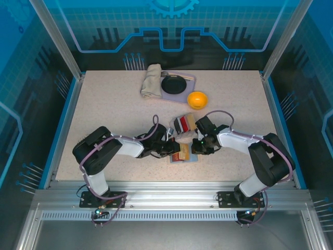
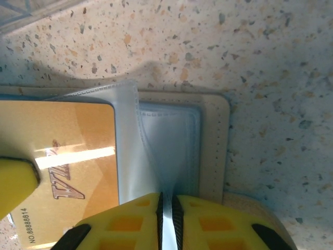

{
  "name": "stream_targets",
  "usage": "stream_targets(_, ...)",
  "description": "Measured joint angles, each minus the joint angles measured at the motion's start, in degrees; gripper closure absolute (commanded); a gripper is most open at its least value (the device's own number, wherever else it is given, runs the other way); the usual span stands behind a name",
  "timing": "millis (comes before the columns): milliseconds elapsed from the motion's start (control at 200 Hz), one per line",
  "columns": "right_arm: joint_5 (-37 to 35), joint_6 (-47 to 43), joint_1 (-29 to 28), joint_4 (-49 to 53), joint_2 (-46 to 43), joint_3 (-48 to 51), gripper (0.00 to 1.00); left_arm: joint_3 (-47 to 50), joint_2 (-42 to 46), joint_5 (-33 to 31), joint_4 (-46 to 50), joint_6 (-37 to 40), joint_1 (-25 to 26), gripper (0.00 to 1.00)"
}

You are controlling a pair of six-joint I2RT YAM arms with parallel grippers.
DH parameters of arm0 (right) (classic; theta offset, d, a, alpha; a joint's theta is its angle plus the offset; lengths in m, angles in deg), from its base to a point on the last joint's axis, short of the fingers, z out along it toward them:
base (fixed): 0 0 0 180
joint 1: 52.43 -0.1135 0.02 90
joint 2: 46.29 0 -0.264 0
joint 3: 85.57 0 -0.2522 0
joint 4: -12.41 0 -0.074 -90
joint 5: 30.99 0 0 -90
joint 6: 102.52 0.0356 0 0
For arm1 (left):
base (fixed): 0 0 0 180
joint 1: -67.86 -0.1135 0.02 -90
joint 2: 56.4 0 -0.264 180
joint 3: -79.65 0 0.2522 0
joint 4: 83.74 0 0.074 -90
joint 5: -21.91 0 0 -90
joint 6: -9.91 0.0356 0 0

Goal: Put the credit cards into the card holder

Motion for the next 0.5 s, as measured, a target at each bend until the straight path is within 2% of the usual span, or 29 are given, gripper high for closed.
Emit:
stream_targets(200, 0.04, 0.02, 0.09, -0.31, -0.22, 0.22, 0.83, -0.09, 0.35, -0.37, 1.18, 0.26, 0.26, 1.00)
stream_targets(380, 0.52, 0.04, 0.50, -1.36, -0.96, 1.16, 0.84, 1.16, 6.23, -3.21, 5.79, 1.09, 0.42, 1.00)
stream_targets(500, 0.94, 0.17, 0.70, -1.77, -0.96, 1.42, 0.84, 1.16, 6.88, -3.78, 6.36, 1.49, 0.48, 1.00)
